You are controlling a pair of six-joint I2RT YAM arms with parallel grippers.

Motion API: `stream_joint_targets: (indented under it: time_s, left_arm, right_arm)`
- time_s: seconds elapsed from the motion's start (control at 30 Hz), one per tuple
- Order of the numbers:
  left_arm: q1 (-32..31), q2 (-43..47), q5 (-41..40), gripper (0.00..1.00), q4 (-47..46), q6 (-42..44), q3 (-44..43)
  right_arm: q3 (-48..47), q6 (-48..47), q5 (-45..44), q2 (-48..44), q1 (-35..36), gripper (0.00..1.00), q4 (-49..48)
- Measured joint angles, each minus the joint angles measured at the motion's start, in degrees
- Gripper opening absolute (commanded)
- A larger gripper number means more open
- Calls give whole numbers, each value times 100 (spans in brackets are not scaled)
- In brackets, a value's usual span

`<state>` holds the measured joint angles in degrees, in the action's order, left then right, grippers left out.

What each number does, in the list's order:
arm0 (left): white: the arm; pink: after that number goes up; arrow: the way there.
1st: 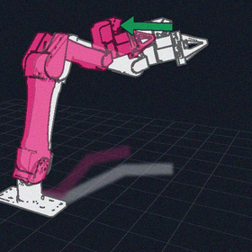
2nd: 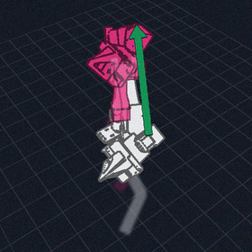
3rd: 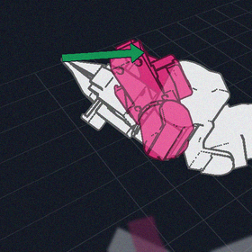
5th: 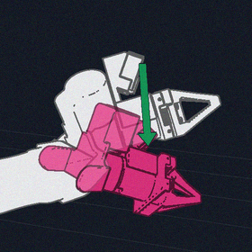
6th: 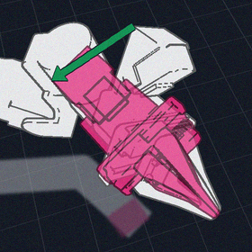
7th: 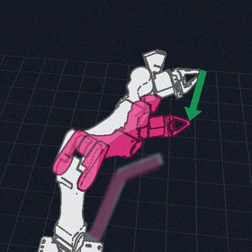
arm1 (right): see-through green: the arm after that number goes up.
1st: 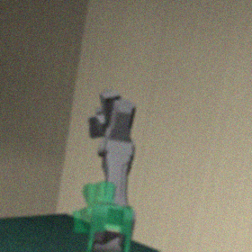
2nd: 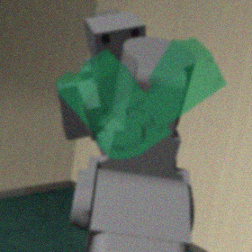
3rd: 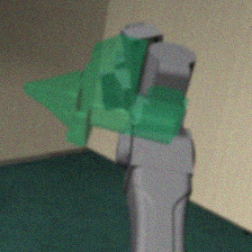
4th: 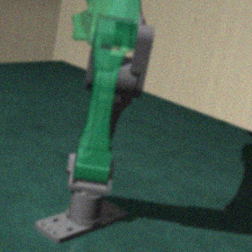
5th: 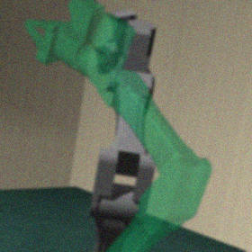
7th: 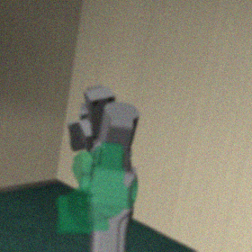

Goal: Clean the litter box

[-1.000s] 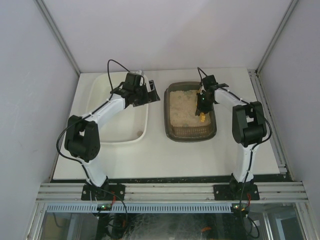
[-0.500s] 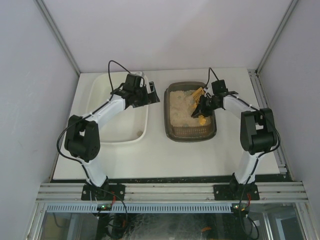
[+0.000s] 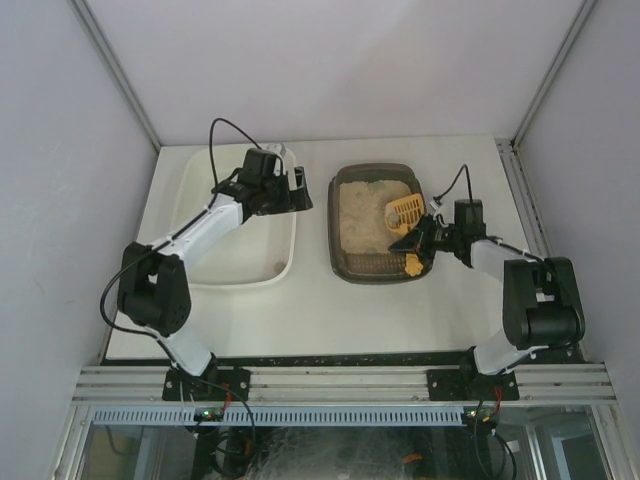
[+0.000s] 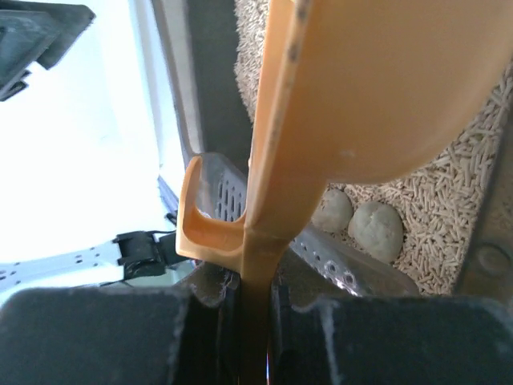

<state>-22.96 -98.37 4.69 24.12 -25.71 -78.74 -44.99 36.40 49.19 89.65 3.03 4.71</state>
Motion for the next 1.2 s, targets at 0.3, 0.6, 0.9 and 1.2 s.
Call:
stream_joint_targets:
  time_s: [0.3, 0.6, 0.9, 1.2]
  left_arm:
    - [0, 780, -599, 100, 345, 525, 337]
    - [0, 813, -1252, 100, 1016, 1375, 275]
    - [0, 817, -1425, 100, 1123, 1899, 275]
    - [74, 960, -1209, 100, 1158, 2494, 275]
  right_arm:
    - [1241, 1930, 1075, -42, 9, 0, -3423]
    - [1504, 2330, 1217, -26, 227, 0, -4382]
    - [1493, 2514, 1281, 50, 321, 0, -4682]
    - [1279, 2459, 1276, 68, 396, 0, -4422]
